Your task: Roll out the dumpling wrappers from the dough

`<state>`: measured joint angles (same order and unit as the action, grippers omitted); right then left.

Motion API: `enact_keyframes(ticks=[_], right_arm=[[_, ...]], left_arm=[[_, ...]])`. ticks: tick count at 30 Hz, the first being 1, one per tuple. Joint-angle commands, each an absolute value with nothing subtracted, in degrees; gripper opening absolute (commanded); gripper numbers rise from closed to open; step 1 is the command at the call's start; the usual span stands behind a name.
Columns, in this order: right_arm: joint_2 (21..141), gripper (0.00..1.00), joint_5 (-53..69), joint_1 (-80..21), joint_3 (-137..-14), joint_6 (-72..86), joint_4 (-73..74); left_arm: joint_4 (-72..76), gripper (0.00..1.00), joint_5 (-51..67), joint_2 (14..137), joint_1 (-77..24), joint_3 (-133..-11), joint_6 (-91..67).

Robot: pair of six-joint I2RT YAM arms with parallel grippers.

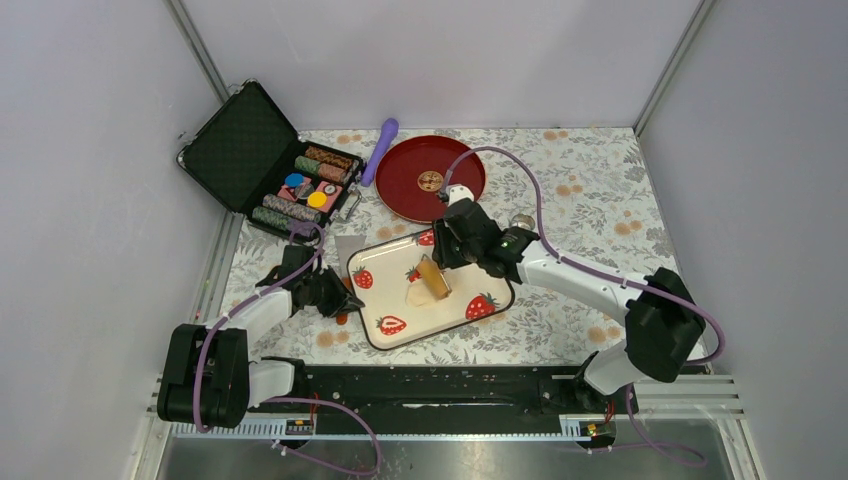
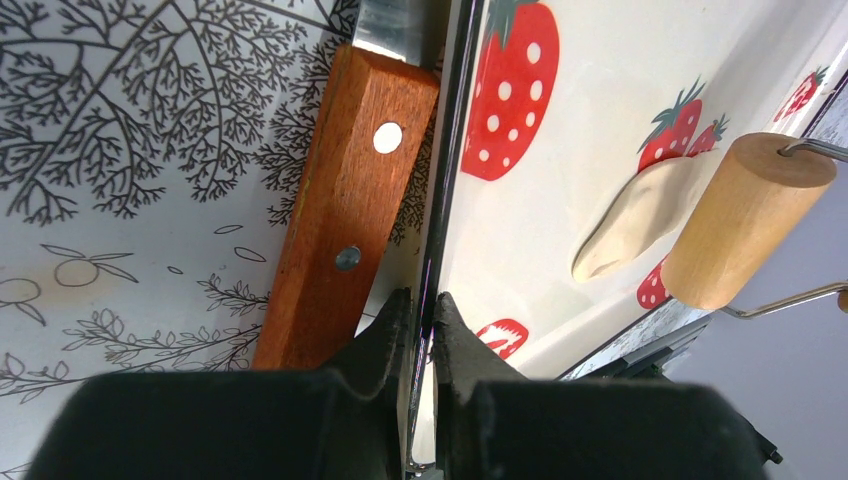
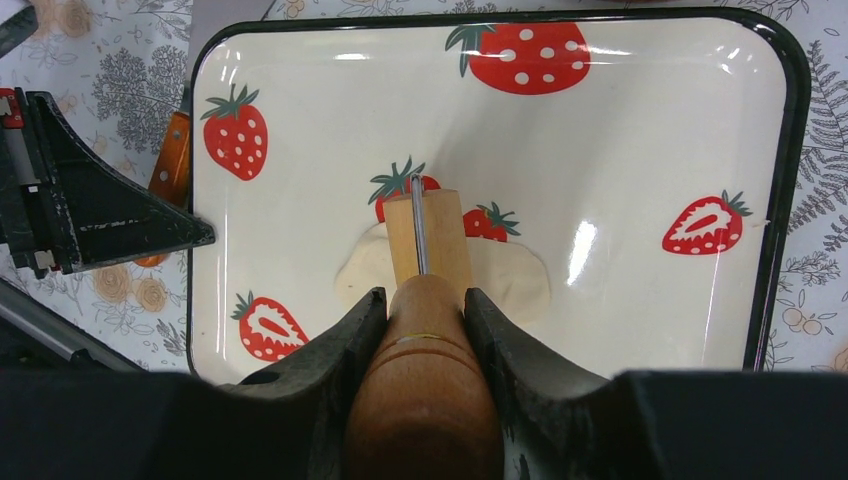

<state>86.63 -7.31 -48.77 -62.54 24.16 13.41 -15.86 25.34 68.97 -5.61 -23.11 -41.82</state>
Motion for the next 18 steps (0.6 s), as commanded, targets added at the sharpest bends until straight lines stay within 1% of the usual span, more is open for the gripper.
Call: enact_keyframes(ticks=[1, 7, 10, 18], right_arm=[[87.0, 0.00, -7.8, -49.2, -62.2, 23.6, 10.0], [86.7, 0.00, -9.8, -48.9, -58.6, 24.4, 10.9], [86.8, 0.00, -8.4, -48.1, -56.7, 25.0, 10.7], [88.6, 0.00, -6.0, -47.1, -56.1, 26.2, 13.1]], left_arm=[[-16.8, 0.00, 22.6, 68.6, -5.1, -22.0, -42.3], [-17.1, 0.00, 22.4, 68.5, -5.1, -22.1, -42.1], [-17.1, 0.00, 22.3, 68.5, -5.1, -22.2, -42.2], [-17.0, 0.00, 22.3, 68.3, -5.1, -22.3, -42.5]])
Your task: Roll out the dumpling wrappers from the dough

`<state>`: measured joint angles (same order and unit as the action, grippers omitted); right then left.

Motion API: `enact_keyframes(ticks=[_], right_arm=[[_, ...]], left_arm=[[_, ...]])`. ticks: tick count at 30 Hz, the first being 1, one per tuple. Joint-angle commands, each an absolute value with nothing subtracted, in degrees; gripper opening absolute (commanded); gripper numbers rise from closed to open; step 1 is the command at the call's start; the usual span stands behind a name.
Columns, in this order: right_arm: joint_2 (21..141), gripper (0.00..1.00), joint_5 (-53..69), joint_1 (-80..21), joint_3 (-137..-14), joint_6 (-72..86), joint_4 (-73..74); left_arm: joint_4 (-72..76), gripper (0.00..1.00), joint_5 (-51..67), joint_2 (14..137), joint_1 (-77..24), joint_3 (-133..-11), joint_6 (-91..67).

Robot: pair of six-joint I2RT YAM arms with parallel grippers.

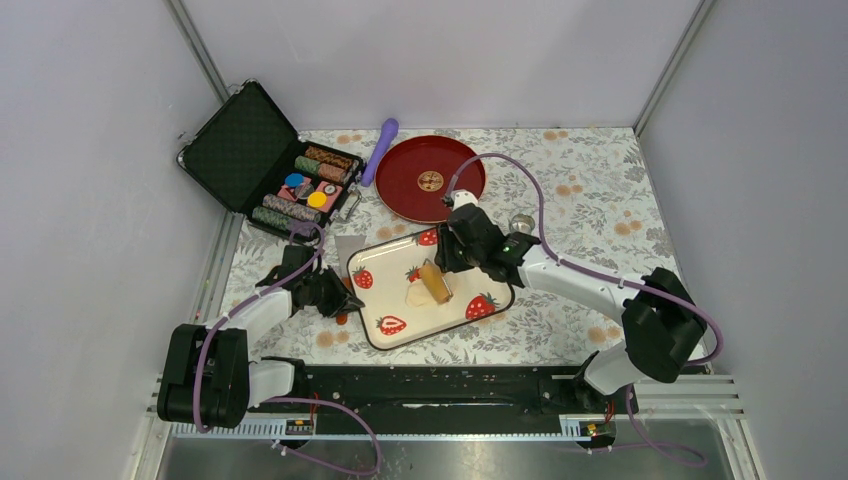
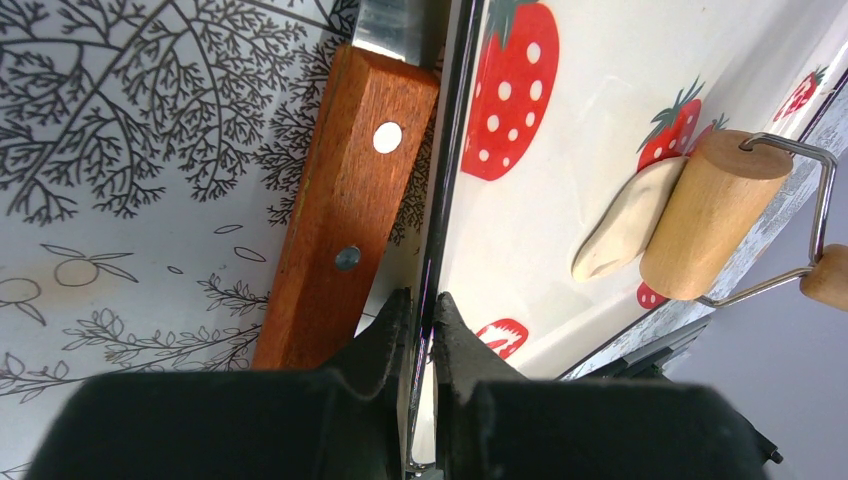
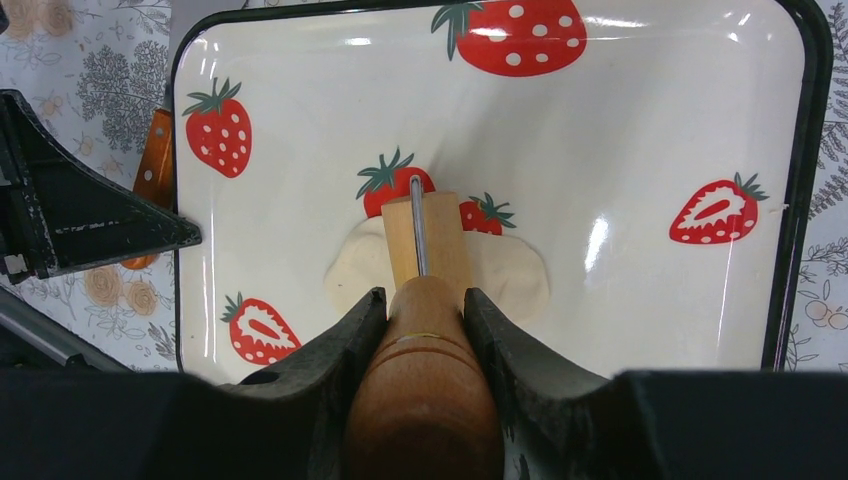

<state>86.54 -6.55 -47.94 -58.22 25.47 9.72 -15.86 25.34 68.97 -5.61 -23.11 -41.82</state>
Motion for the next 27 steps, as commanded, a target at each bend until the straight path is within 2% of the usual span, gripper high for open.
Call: enact_keyframes(ticks=[1, 6, 27], right_arm=[[88.4, 0.00, -5.0, -46.1, -55.4, 27.1, 13.2], [87.4, 0.00, -1.7, -43.2, -52.9, 27.1, 13.4], [91.7, 0.00, 5.3, -42.7, -52.4, 27.1, 17.7]], left_arm=[[-17.1, 0.00, 22.4, 68.3, -5.1, -22.3, -42.5], [-17.1, 0.00, 22.2, 68.2, -5.0, -22.3, -42.5], [-18.0, 0.00, 22.0, 68.2, -5.1, -24.4, -43.2]])
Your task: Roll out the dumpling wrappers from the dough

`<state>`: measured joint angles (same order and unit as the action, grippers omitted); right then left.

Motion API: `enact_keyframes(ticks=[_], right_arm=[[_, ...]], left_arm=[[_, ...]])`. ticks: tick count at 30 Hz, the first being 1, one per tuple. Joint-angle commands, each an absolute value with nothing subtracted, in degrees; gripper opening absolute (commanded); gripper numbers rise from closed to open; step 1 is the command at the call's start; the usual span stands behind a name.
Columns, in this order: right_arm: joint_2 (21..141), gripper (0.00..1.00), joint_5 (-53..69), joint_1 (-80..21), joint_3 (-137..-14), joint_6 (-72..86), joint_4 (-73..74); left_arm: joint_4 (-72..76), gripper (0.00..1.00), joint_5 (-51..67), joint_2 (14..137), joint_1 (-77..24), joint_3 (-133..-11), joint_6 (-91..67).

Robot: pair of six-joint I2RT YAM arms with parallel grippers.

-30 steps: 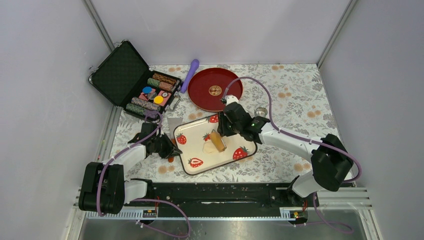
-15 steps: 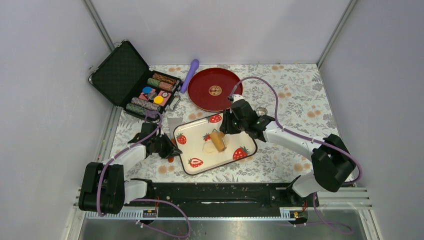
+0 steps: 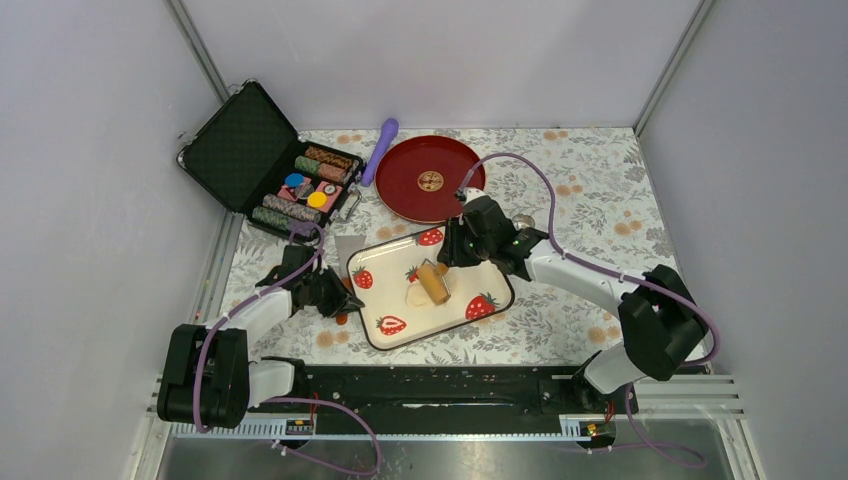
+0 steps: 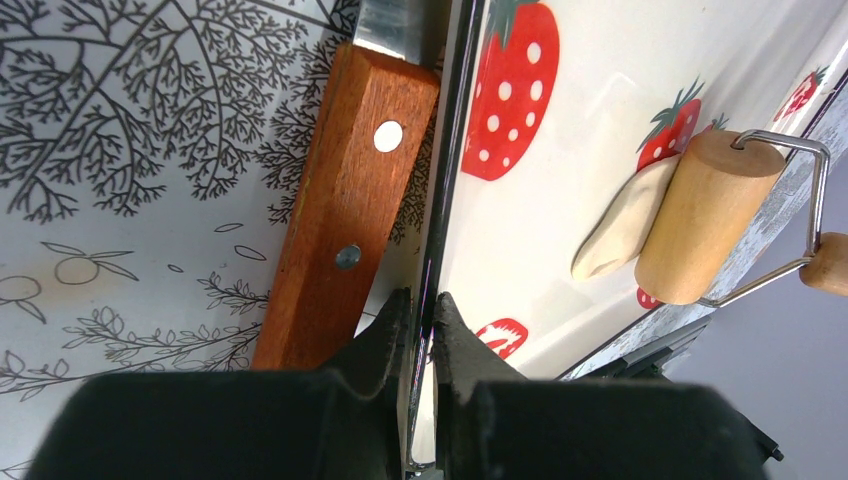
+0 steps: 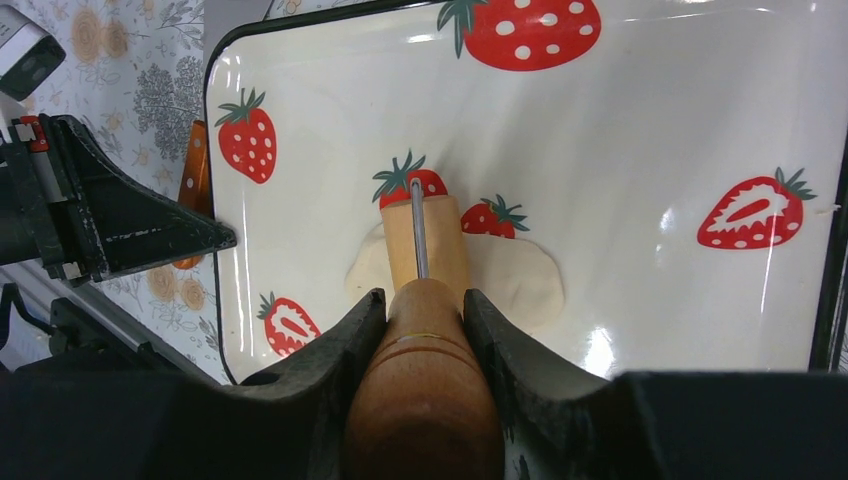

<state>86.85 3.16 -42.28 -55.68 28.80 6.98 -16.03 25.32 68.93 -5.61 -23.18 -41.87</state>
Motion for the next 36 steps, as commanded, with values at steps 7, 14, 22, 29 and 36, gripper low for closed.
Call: enact_keyframes(ticks=[7, 14, 22, 29, 36], right_arm=[[93.2, 0.00, 7.2, -41.9, -51.7, 27.8, 17.5], [95.6, 0.00, 8.9, -41.0, -52.2, 28.1, 17.9], [96.9, 0.00, 9.6, -40.7, -52.6, 28.2, 18.6], [95.6, 0.00, 11.1, -40.6, -51.6, 27.8, 17.2], [92.7, 0.00, 12.2, -42.1, -51.1, 26.8, 15.3]], left_arm=[[-18.1, 0.00, 22.0, 68.4, -5.1, -24.7, -43.3], [-18.4, 0.00, 21.8, 68.2, -5.1, -24.9, -43.3], [-19.0, 0.00, 21.7, 67.6, -5.1, -25.4, -43.2], [-19.0, 0.00, 21.7, 67.1, -5.1, -25.1, -43.2], [-18.9, 0.00, 22.0, 67.3, -5.0, -24.9, -42.9]])
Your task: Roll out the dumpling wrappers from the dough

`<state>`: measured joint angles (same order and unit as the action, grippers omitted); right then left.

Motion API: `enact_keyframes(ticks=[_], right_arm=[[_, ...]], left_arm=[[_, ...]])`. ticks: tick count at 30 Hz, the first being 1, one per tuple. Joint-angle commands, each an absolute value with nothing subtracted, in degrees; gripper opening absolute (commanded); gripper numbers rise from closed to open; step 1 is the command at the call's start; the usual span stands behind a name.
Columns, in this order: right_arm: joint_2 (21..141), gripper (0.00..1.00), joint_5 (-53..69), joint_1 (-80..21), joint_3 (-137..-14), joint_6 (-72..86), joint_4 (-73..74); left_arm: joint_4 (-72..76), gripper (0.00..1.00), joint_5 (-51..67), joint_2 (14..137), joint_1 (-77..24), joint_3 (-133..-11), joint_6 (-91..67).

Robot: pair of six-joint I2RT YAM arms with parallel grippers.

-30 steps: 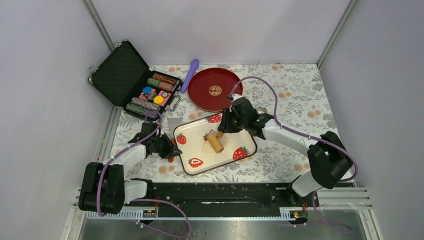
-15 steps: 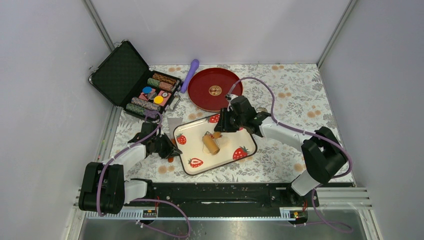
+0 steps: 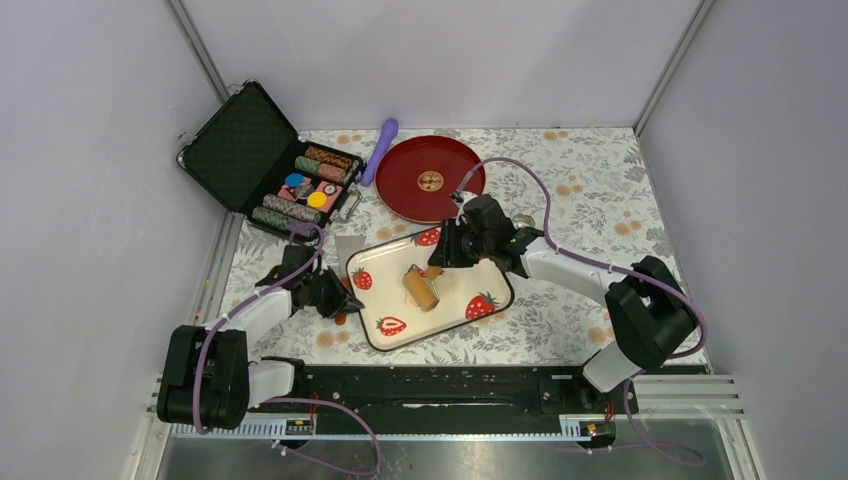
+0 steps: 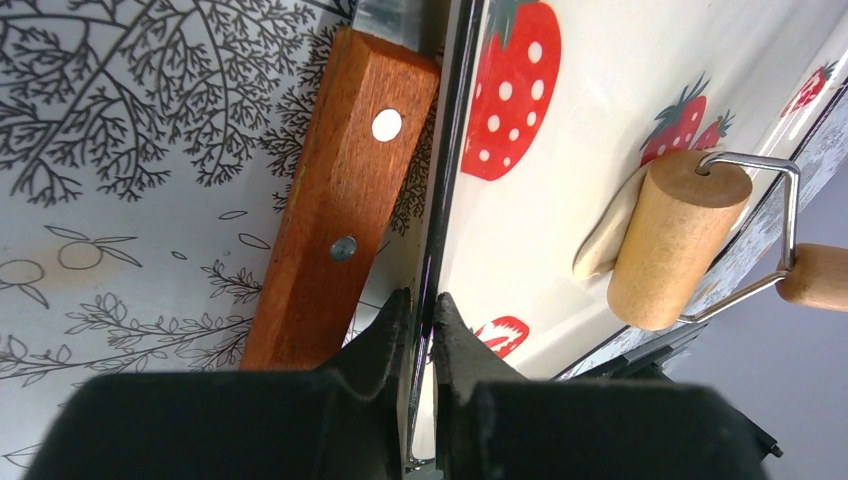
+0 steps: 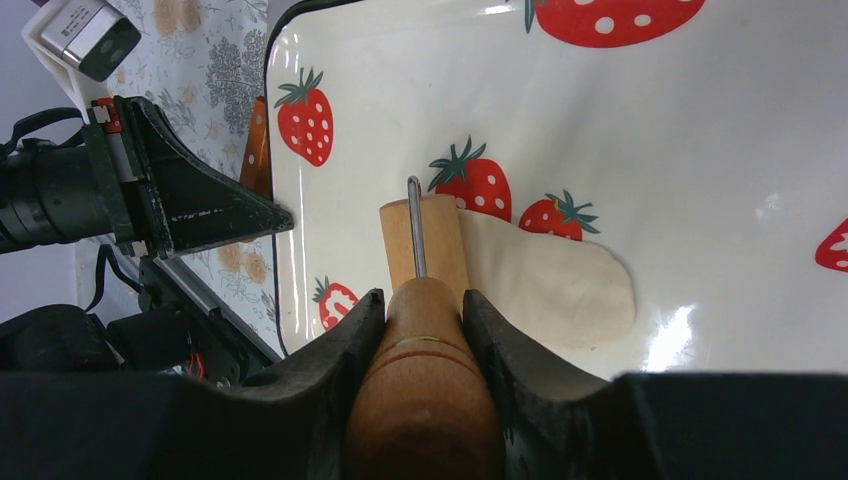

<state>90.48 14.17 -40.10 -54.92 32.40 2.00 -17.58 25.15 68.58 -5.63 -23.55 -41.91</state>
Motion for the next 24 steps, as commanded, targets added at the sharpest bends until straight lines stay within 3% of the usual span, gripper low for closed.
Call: enact_keyframes(ticks=[1, 10, 19, 24], right_arm=[[92.8, 0.00, 12.6, -42.1, -51.3, 26.9, 15.2], [91.0, 0.00, 13.1, -43.2, -52.1, 25.7, 13.4], [80.1, 0.00, 9.3, -42.3, -55.8, 27.0, 13.4], [72.9, 0.00, 11.5, -36.8, -58.7, 30.5, 14.4]], left_arm=[[-18.9, 0.00, 22.0, 67.4, -5.1, -24.9, -42.8], [-19.0, 0.00, 22.5, 68.0, -5.1, -25.5, -42.1], [-21.1, 0.00, 21.8, 68.8, -5.1, -26.1, -38.6], [-21.1, 0.00, 21.9, 69.3, -5.1, -26.5, -38.2]])
